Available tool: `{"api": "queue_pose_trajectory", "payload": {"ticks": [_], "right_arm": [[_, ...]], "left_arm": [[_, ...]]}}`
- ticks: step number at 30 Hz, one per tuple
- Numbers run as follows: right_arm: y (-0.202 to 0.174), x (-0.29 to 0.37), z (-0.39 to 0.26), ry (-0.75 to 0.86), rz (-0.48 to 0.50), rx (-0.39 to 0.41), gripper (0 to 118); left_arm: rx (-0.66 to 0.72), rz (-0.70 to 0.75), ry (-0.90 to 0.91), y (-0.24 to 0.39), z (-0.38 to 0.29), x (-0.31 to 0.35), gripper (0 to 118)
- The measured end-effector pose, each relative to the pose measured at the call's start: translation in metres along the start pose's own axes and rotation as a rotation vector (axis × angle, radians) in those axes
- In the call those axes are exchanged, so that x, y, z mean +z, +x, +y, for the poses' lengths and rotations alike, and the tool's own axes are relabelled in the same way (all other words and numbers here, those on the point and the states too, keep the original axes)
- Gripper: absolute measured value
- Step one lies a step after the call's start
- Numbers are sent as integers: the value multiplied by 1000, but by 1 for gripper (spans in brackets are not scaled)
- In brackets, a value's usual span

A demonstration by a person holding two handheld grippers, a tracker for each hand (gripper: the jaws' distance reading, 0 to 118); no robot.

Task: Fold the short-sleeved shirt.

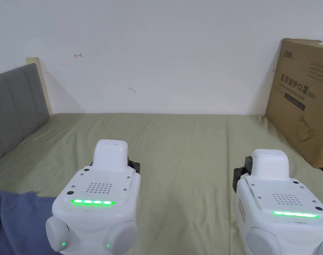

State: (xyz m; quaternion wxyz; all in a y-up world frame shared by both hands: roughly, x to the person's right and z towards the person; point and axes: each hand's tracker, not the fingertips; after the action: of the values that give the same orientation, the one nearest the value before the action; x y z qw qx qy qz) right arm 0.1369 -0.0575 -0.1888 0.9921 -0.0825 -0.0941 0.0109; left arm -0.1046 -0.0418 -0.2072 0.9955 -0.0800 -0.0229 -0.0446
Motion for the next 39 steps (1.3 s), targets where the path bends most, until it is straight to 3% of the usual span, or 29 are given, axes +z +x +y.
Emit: {"api": "queue_pose_trajectory", "payload": {"ticks": [5, 11, 15, 18, 24, 30, 31, 34, 35, 37, 39], "right_arm": [[-34, -3, 14, 17, 154, 19, 0], [-106, -9, 15, -22, 421, -12, 0], [-159, -5, 11, -35, 546, 55, 0], [-184, -1, 7, -55, 618, 56, 0], [-210, -2, -4, -87, 663, 99, 0], [-215, -19, -22, -160, 661, 110, 0], [-215, -22, -25, -174, 656, 115, 0], [-212, -34, -38, -211, 637, 140, 0], [-212, -39, -43, -226, 626, 151, 0], [-211, -49, -52, -255, 604, 170, 0], [-212, -63, -63, -296, 592, 179, 0]], "left_arm": [[91, 15, 14, -37, 9, 9, 0], [56, 236, -20, -100, 1, 36, 0], [109, 322, -36, -144, -12, 60, 0], [108, 404, -58, -167, -20, 69, 0], [146, 470, -133, -191, -37, 63, 0], [208, 389, -434, -219, -90, -19, 2], [217, 370, -469, -221, -103, -34, 22], [282, 305, -642, -230, -141, -86, 109], [295, 296, -682, -229, -154, -99, 118], [310, 309, -660, -231, -173, -121, 117], [295, 324, -768, -232, -193, -145, 117]]}}
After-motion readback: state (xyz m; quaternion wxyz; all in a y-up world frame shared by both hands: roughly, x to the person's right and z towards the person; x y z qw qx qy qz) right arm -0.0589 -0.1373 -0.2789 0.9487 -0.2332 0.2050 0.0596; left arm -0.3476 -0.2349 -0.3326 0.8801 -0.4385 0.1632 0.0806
